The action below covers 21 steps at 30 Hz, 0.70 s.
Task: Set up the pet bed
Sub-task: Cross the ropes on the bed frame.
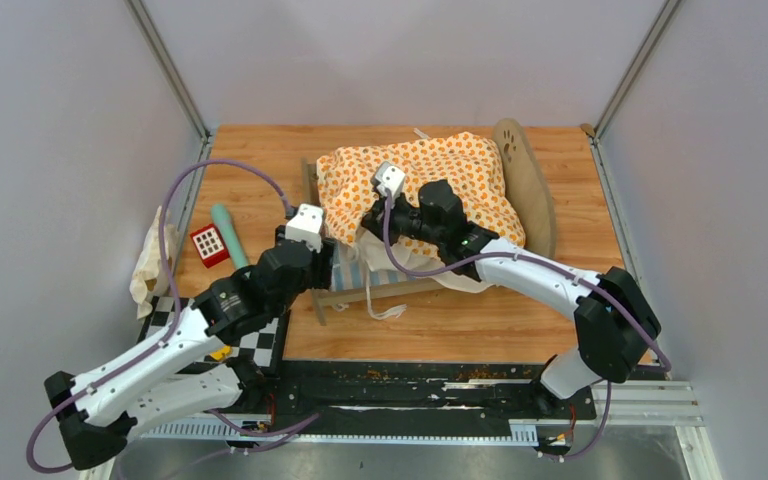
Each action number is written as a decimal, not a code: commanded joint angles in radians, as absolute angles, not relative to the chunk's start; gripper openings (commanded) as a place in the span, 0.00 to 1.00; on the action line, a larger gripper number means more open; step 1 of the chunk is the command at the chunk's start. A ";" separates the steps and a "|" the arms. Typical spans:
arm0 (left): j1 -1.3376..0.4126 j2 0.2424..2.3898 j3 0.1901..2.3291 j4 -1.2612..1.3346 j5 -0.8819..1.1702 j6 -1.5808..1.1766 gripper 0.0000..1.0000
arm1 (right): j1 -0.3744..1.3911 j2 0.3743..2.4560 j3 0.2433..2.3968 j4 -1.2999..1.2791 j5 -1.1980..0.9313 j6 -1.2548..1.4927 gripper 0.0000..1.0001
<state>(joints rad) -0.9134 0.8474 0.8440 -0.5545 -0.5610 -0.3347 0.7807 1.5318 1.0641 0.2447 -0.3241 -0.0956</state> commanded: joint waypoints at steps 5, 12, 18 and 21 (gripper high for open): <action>-0.908 0.716 0.796 -0.559 -0.637 -0.418 0.69 | 0.865 1.580 1.148 0.255 -0.320 -0.010 0.05; -0.908 0.656 0.760 -0.596 -0.691 -0.481 0.72 | 0.953 1.646 1.177 0.190 -0.266 -0.074 0.06; -0.908 0.633 0.754 -0.610 -0.691 -0.484 0.74 | 1.007 1.632 1.100 0.157 -0.164 -0.227 0.18; -0.907 0.635 0.756 -0.602 -0.679 -0.479 0.75 | 1.009 1.615 1.072 0.137 -0.099 -0.264 0.32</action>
<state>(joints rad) -0.9134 0.6369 0.7506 -0.6186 -0.6643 -0.4557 1.0008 1.6474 1.1019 0.1577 -0.1963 -0.1768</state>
